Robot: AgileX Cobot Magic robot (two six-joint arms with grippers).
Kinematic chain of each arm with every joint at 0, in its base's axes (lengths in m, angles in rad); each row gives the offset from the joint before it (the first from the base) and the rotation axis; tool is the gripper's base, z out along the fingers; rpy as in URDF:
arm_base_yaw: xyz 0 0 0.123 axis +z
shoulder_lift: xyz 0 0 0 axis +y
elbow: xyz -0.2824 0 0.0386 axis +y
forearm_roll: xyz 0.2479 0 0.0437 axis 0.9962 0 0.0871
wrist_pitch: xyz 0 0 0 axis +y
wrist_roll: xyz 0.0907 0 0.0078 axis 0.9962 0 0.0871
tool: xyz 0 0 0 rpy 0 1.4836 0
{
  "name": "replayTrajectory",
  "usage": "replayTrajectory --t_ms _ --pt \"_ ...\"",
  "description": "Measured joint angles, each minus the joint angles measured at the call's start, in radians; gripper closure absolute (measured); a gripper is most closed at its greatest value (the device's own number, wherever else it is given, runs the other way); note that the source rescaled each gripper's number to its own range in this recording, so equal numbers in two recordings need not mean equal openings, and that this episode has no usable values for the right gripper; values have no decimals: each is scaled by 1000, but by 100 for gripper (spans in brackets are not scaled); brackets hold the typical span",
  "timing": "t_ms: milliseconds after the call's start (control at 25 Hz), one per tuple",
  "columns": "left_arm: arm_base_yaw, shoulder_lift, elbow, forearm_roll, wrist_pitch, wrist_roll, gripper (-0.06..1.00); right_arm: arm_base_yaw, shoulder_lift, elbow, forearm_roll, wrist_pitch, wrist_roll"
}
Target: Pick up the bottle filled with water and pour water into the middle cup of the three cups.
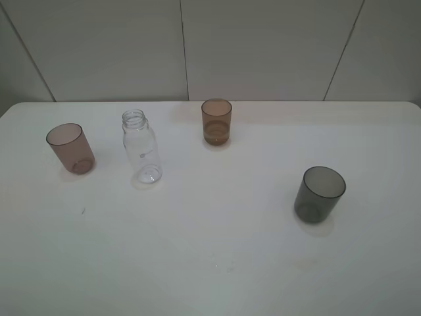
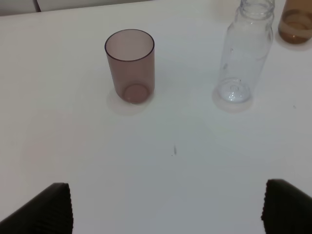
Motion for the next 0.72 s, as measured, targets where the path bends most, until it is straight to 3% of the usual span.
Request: replayTrajectory --t_ms 720 --pt "0 0 0 -3 0 -19 -6 0 0 0 0 0 0"
